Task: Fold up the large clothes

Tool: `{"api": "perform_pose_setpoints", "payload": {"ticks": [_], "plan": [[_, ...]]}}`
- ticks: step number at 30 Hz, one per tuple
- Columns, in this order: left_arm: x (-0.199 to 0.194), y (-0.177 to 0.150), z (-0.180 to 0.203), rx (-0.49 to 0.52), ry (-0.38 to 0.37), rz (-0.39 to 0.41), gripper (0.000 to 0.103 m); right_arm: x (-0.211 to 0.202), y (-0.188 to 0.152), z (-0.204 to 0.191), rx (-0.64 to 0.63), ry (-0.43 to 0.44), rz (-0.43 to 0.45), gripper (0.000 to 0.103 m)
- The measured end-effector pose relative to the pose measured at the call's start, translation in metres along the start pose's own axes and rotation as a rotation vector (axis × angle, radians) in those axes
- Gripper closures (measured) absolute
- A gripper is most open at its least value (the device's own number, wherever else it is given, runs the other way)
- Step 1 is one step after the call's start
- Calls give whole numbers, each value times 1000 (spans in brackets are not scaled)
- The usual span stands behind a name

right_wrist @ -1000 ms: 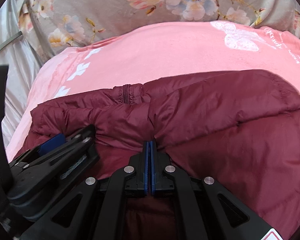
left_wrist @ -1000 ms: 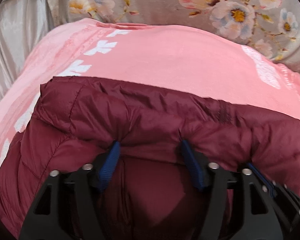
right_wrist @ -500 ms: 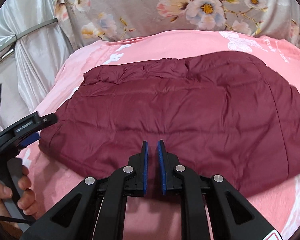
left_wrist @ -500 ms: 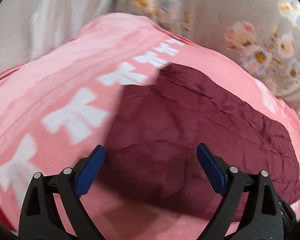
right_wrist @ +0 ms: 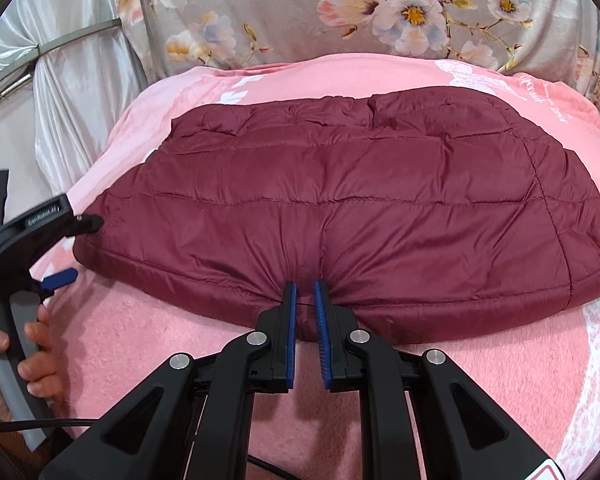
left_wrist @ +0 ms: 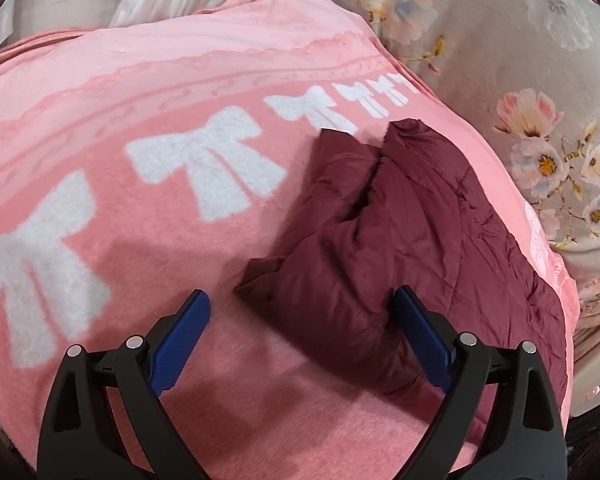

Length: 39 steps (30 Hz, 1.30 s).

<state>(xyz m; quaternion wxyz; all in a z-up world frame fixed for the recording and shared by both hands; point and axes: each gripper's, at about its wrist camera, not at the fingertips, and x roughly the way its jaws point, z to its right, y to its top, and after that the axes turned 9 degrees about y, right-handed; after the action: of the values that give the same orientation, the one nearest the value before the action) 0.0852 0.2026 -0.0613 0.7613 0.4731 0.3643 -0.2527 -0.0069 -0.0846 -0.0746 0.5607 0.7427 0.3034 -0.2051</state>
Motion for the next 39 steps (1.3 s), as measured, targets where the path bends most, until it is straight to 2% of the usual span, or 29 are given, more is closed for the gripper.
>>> {"api": "perform_pose_setpoints", "payload": {"ticks": [4,6,8,9,11,14,20,27,34,39], "plan": [[7,3,12,13,-18,-14,12,3,-1,-1,-9,-14,-7,91],[8,4,17,19,-26,-15,22,4,-2,-1,-13,-21,-12,91],[10,5,22,23,-68,-46,47,6,-1,0,-8,-18,-14,91],[9,6,23,22,-91,-57,54,6,0,1,-3,-14,-15,91],[2,7,29,37,-123,-59,76,7,0,4,11,-2,-18,92],[-21,10,44,91,-152,-11,85,8,0,8,29,11,-25,92],[-86,13,89,200,-289,91,87,8,0,14,57,36,-30,92],[-129,-10,174,390,-396,121,87,-22,-10,24,103,75,-22,93],[-140,-59,259,554,-438,106,88,-92,-23,56,49,-40,53,93],[-124,-104,312,632,-441,34,88,-119,-29,91,83,-123,92,93]]}}
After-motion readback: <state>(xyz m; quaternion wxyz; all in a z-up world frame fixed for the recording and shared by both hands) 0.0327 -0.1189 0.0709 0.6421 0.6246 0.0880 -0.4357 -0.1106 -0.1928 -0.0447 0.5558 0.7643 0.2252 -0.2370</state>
